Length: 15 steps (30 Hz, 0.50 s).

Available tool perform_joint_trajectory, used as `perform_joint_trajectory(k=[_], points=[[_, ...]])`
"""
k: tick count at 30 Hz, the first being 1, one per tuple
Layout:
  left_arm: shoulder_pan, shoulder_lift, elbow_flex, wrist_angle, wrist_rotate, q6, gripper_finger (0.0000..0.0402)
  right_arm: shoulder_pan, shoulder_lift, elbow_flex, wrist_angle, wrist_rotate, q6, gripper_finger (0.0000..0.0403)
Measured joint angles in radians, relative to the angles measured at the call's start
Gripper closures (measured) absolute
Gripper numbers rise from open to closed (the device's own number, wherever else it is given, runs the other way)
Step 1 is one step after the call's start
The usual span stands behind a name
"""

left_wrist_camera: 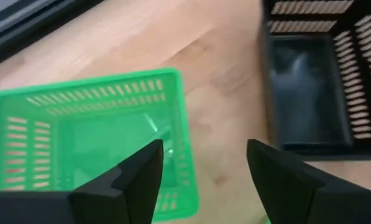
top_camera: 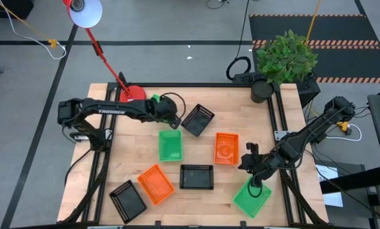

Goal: Stack baskets by color
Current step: Stack the top green bin on top of the middle green bin

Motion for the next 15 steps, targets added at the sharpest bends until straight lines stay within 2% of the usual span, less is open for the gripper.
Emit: perform_joint_trajectory(k=[6, 15], points=[[0.012, 0.029, 0.002, 0.008, 0.015, 0.019, 0.0167, 0.0, 0.0, 0.0, 0.007, 0.053, -0.013, 0.0403], [0.044, 0.079, 0.0, 0.004, 0.018, 0.056, 0.0167, 0.0, 0.0, 0.0, 0.008, 0.055, -0.03, 0.0403]])
